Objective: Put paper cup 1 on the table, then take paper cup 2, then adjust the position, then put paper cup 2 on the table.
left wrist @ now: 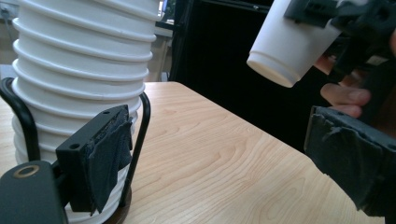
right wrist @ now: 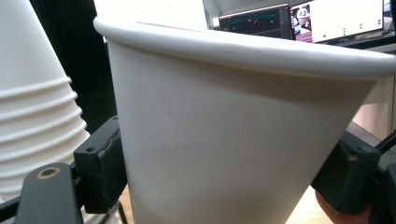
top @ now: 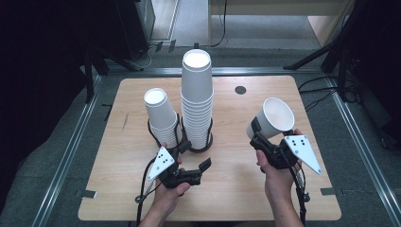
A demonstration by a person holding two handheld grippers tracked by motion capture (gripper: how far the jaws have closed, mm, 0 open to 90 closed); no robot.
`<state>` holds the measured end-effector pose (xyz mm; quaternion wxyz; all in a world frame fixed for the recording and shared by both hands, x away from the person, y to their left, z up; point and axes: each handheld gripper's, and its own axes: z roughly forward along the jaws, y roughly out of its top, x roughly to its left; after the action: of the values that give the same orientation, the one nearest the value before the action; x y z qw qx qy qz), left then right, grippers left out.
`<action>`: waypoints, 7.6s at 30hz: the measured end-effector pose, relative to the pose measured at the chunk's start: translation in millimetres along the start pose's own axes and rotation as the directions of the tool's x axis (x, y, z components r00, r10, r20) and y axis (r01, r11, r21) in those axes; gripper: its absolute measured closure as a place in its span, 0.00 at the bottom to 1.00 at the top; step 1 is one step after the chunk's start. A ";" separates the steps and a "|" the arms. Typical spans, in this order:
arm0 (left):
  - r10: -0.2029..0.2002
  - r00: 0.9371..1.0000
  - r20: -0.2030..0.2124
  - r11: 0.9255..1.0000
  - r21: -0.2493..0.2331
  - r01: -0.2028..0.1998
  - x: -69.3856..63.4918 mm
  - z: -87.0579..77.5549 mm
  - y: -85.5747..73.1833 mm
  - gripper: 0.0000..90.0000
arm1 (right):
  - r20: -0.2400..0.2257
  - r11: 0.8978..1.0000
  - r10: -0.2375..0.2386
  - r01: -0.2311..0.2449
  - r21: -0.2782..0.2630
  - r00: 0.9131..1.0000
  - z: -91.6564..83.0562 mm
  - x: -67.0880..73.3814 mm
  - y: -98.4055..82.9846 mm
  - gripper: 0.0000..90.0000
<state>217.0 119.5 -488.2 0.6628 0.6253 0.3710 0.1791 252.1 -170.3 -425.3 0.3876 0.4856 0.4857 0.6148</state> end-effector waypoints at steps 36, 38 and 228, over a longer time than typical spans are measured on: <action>-0.022 0.982 -0.187 1.000 -0.019 0.019 30.6 -39.4 -5.2 0.09 | 0.106 0.956 -0.274 0.259 0.135 0.956 100.6 -50.9 -90.3 0.19; -0.025 0.980 -0.199 1.000 -0.019 0.022 32.5 -41.7 -5.4 0.09 | 0.110 0.957 -0.269 0.252 0.144 0.957 102.5 -52.2 -92.8 0.19; 0.148 0.866 -0.477 0.989 0.054 -0.139 19.0 78.7 42.3 0.05 | -0.402 0.964 -0.086 0.178 0.197 0.912 113.0 134.6 54.0 0.13</action>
<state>295.4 84.6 -457.1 0.5296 0.5932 0.4776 0.3737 331.1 -30.0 -336.6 0.2653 0.3610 0.6526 0.6110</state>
